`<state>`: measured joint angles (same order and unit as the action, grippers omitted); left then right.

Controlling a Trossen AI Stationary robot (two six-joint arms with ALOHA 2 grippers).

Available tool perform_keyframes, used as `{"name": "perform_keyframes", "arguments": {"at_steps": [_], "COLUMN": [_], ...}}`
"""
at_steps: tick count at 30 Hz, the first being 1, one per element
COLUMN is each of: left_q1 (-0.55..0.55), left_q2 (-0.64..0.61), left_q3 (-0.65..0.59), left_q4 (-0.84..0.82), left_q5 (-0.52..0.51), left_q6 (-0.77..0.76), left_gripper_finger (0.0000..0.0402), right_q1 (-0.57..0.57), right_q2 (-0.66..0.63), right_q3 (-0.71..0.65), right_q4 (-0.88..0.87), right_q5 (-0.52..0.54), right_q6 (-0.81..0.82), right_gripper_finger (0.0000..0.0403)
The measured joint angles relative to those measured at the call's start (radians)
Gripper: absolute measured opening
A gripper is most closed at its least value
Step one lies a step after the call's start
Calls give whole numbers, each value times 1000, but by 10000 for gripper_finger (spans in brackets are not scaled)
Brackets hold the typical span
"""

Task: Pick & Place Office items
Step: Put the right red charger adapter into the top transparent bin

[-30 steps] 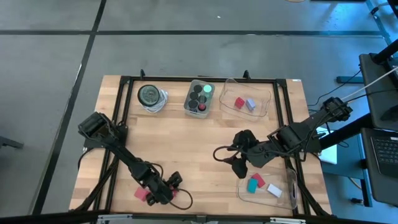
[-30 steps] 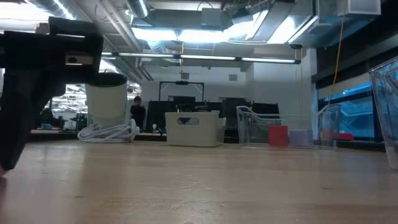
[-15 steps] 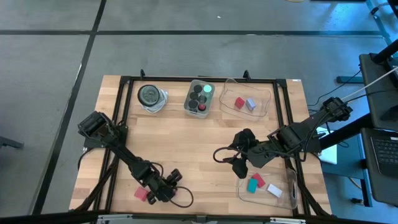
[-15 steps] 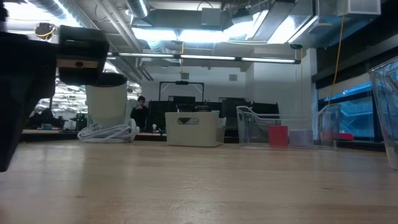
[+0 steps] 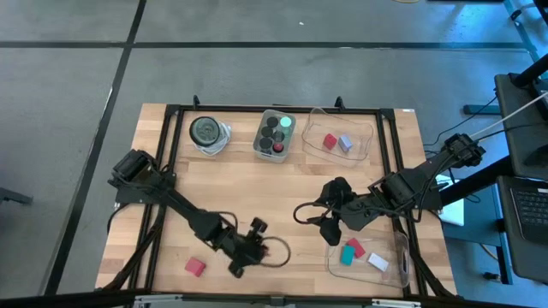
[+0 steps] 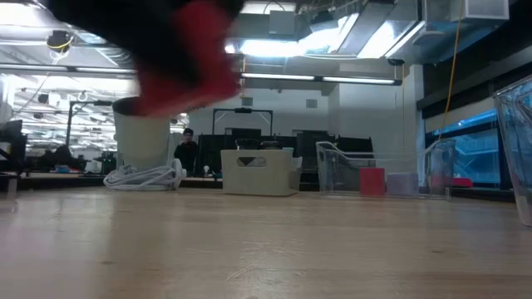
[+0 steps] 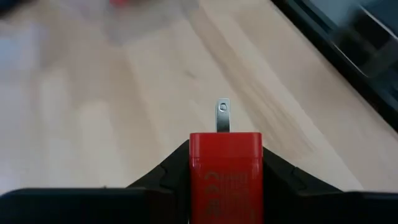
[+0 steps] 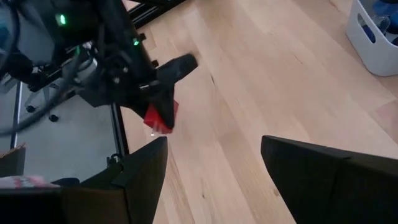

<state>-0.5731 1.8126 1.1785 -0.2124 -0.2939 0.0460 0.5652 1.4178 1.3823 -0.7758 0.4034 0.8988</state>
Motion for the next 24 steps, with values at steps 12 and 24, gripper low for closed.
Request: {"name": "perform_keyframes", "arguments": {"at_steps": [12,24], "left_q1": [133,410], "left_q2": [-191,-474], "left_q3": [-23,-401], "left_q4": [175,797], "left_q5": [-235,-61], "left_q6": [63,51], "left_gripper_finger": [117,117], "right_q1": [-8,-95], "right_q2": [-2,-64], "right_q3": [0,0], "right_q4": [-154,-202], "right_q5": [5,73], "right_q6": [-77,-252], "right_gripper_finger": [262,262]}}
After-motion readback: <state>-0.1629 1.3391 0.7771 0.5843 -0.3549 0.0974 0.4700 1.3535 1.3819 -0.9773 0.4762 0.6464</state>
